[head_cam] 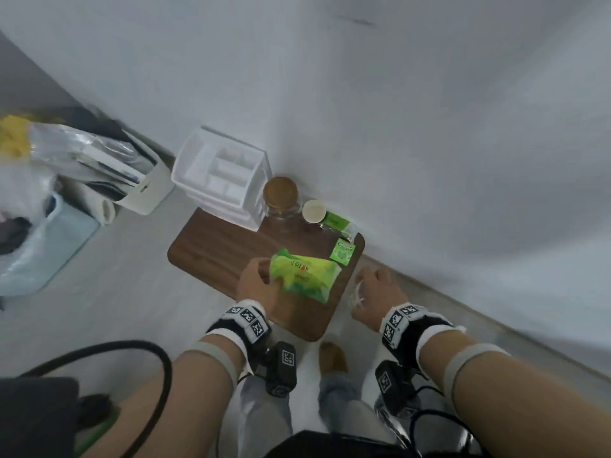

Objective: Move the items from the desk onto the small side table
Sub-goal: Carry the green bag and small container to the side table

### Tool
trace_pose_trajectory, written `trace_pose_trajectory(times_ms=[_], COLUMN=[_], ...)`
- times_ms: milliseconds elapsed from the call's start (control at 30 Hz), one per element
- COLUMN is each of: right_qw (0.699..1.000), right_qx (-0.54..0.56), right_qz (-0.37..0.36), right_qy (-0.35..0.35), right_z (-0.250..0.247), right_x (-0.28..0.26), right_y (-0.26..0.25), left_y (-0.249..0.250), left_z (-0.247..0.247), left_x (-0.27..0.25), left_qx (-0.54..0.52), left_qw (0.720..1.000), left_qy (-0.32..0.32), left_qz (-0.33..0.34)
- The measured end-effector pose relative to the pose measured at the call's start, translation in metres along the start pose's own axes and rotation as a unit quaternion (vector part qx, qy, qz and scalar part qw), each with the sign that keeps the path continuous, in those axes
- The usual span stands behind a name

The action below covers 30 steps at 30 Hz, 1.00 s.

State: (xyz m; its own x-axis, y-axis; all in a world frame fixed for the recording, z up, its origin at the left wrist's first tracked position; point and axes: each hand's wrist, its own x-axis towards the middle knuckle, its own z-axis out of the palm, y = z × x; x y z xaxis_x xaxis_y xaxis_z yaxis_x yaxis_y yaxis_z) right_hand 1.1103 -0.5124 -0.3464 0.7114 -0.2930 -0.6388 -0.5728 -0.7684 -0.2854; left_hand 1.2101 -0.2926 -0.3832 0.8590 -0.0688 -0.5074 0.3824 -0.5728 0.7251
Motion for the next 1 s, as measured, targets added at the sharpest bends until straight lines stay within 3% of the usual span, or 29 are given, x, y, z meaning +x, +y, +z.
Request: trace_pose_trajectory(times_ms=[200, 467, 767, 1000], right_qw=[0.997, 0.987, 0.987, 0.986], right_qx=[0.053, 0.113, 0.097, 0.104], right_qz=[0.060, 0.104, 0.099, 0.115], right_qy=[0.012, 0.040, 0.082, 0.069], right_z=[0.076, 0.165, 0.204, 0.186], right_x=[0.082, 0.172, 0.225, 0.225], right_y=[0.027, 0.050, 0.050, 0.042], left_y=[-0.048, -0.108, -0.128, -0.124], left_z=[0.078, 0.153, 0.180, 0.155], left_x=[0.126, 0.242, 0.273, 0.262], left_qx=[0.064, 0.116, 0.151, 0.167], left_qw=[0.997, 0.989, 0.985, 0.985], left_qy=[0.011, 0.020, 0.018, -0.047], left_qz=[0.035, 0.091, 0.086, 0.001])
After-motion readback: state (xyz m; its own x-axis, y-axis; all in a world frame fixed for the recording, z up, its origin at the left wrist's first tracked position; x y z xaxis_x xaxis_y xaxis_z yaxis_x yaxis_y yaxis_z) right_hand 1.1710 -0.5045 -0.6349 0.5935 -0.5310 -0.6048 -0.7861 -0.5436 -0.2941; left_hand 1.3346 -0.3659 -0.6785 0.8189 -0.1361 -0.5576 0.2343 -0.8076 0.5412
